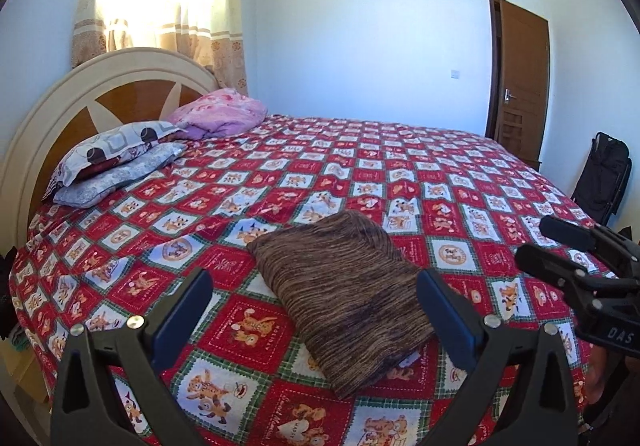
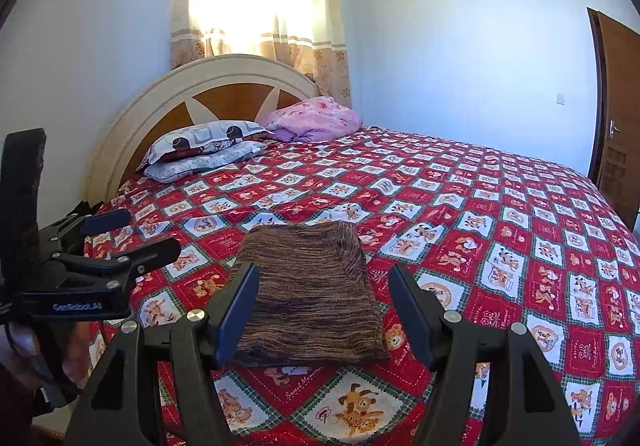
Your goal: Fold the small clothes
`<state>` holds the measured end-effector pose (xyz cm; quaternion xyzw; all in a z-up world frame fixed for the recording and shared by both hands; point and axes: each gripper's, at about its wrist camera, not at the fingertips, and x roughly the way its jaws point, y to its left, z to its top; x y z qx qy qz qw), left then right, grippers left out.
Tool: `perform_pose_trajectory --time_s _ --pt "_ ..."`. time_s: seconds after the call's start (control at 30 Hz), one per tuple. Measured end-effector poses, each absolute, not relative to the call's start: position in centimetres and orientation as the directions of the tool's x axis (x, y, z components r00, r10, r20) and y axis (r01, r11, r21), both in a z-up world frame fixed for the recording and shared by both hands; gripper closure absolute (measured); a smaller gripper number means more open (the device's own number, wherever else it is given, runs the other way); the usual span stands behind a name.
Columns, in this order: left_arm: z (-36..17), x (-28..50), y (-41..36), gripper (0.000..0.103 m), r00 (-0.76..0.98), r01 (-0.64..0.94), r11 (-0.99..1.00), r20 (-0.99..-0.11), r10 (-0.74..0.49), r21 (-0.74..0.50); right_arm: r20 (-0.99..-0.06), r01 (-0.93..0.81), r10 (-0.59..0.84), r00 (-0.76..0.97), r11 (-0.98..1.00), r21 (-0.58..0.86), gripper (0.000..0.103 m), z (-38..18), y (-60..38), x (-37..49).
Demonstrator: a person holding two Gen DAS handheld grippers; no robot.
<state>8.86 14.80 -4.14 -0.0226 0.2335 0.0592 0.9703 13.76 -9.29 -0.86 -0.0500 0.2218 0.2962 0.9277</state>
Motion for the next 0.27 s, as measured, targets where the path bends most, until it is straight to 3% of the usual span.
perform_pose_trajectory --time_s 0.27 --pt "-4.21 8.57 14.87 0.0 0.893 -0.13 0.991 -0.437 0.112 -0.011 -0.456 -0.572 0.526 0.718 0.819 0.043 0.035 -1.32 -9.36 13.71"
